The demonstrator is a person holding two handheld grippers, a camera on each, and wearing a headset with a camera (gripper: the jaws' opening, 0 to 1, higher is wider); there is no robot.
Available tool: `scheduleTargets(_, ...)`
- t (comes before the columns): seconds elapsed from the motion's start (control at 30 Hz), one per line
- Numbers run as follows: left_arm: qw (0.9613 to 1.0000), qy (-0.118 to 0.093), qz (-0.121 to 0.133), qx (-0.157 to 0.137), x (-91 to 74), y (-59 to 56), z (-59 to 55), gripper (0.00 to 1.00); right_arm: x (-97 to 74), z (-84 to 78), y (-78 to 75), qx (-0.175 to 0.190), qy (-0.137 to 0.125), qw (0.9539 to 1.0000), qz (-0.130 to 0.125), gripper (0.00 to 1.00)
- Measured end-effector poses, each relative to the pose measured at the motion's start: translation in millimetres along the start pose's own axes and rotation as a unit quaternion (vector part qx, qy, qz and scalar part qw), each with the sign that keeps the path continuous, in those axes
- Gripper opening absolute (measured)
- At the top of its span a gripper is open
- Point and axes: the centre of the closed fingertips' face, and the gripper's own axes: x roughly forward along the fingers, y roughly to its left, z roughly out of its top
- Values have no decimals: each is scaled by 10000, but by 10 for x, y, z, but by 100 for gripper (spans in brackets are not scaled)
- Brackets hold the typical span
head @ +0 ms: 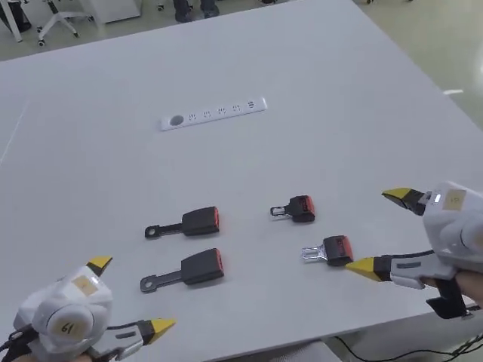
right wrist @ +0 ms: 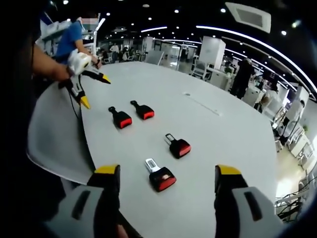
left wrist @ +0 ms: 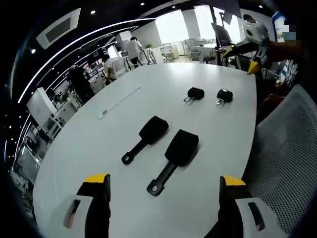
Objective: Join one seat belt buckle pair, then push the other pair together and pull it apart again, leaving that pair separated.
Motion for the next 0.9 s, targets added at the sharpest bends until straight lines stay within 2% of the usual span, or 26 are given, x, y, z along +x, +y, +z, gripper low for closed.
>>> scheduleTargets(0.1, 9999, -5, -97, 144, 56, -38, 81, 92, 48, -30, 29, -16, 53, 9999, 142, 77)
scheduleTargets(0.13, 9994, -17, -224, 278, 72, -87, 107, 90, 67, -42, 47, -75, 90, 9997, 224, 76)
scheduleTargets(0.2, 9986, 38, -299, 446, 89, -123, 105, 88, 89, -46, 62, -146, 135, 9994, 299, 75)
scheduleTargets(0.27, 9983, 67, -378, 437, 97, -139, 95, 85, 114, -53, 99, -112, 186, 9987, 457, 72)
scheduleTargets(0.37, 9978, 159, -400, 497, 126, -123, 71, 83, 151, -68, 117, -99, 241, 9981, 551, 68)
scheduleTargets(0.4, 9976, 140, -416, 527, 132, -122, 86, 82, 173, -86, 133, -102, 278, 9975, 640, 65)
scheduleTargets(0.6, 9973, 81, -477, 557, 250, -117, 172, 79, 282, -123, 193, -322, 404, 9955, 800, 61)
scheduleTargets(0.67, 9972, -174, -568, 464, 274, -154, 301, 76, 320, -139, 215, -437, 473, 9943, 850, 61)
scheduleTargets(0.8, 9964, -117, -607, 582, 342, -162, 357, 74, 362, -143, 257, -548, 571, 9923, 950, 57)
scheduleTargets(0.9, 9960, -47, -667, 592, 436, -145, 322, 74, 428, -215, 256, -628, 689, 9905, 1015, 57)
